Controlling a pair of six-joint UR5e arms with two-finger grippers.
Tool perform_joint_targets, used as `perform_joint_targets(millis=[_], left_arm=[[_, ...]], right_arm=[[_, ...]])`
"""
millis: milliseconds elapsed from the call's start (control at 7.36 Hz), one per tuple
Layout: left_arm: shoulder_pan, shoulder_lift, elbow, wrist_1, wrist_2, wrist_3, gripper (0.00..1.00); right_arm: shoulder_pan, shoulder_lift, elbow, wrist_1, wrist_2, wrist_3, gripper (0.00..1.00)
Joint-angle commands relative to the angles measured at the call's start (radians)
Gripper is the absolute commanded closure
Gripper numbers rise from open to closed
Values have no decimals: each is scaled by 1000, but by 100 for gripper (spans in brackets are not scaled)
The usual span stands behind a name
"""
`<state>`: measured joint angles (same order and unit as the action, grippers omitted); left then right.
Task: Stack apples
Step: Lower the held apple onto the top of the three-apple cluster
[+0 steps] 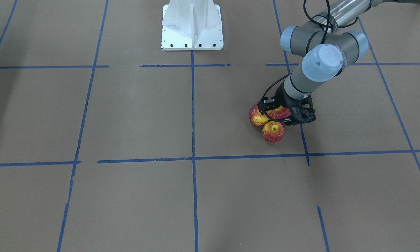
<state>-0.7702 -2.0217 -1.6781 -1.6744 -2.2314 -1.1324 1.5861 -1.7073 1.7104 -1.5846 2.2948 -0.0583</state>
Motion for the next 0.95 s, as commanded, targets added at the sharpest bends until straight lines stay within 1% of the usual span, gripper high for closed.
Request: perform_joint_targets(millis=[0, 544, 816], left_arm=[[0, 0, 3, -5, 9, 2, 100], [9, -2, 12, -8, 9, 0, 100], [9, 0, 12, -8, 9, 2, 52]], right_arm=[[0, 0, 0, 0, 0, 0, 0], [0, 0, 0, 0, 0, 0, 0], [0, 0, 0, 0, 0, 0, 0]])
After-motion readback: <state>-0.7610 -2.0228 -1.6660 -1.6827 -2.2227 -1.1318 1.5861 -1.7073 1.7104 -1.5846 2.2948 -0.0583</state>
